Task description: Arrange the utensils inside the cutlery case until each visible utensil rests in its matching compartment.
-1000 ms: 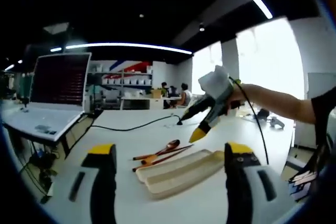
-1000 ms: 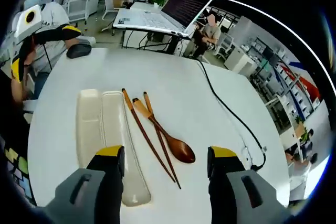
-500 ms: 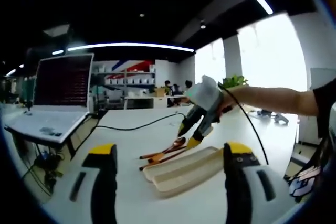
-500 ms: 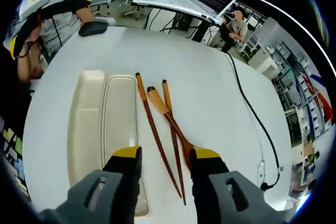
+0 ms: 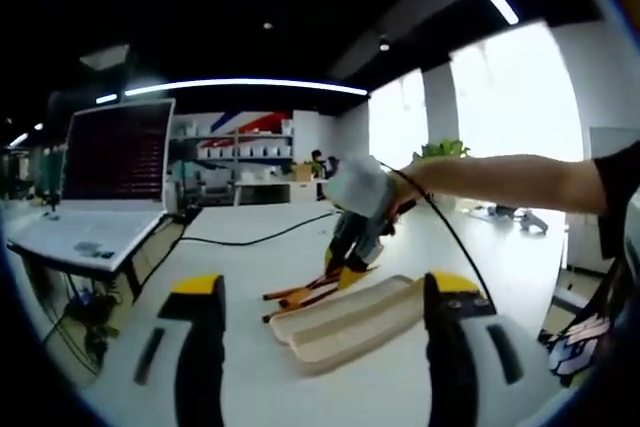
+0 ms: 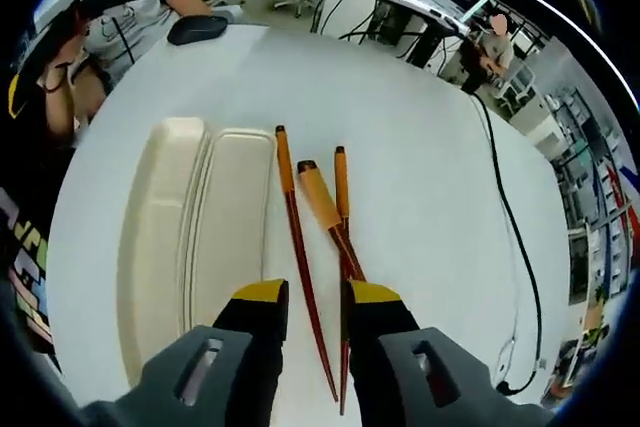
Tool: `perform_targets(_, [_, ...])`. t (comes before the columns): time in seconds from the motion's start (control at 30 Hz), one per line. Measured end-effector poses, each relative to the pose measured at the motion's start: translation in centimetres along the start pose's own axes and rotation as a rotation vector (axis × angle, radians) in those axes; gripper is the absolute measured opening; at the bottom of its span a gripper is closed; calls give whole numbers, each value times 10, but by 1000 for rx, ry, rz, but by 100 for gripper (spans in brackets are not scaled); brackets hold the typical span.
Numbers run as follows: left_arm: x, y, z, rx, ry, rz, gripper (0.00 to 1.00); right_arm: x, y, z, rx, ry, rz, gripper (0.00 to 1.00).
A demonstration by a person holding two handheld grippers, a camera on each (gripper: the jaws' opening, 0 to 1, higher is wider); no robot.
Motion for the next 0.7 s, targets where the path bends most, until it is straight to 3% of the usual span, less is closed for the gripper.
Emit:
perform_targets(0.13, [0,-2,-2,3,4,-10,85,6,1,-5,5,19,-41,20])
perform_targets(0.27, [0,-5,-1,4,-1,-21,85,13,3,-8,-6,-17,-76,18])
perform_targets(0.47, [0,-14,6,-28,-18,-29,83,17,1,-7,68,-23,-117,14])
perform_targets(0.53, [2,-18,7,-24,-21,-45,83,17,-4,-12,32,-56,-138,9])
perform_targets(0.6, [2,-18,6,-28,-17,-47,83,18,-6,-19,-85,-90,-148,6])
perform_targets(0.63, [1,-18,6,-32,-14,-40,82,18,-8,-21,-100,-115,-152,5])
perform_targets(0.7, [0,-16,6,-38,-15,-32,82,19,-7,-22,-23,-146,-157,3])
Point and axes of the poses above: the point that each gripper's makers call its tool centre point, and the gripper's own axes: x roughly forward along the fingers, y roughly to its right, z roughly out of its underside, the point moved 7 cm from there along -x, roughly backward along the fingers, and after that the axes turned 15 degrees about -x, right-handed, at the moved point
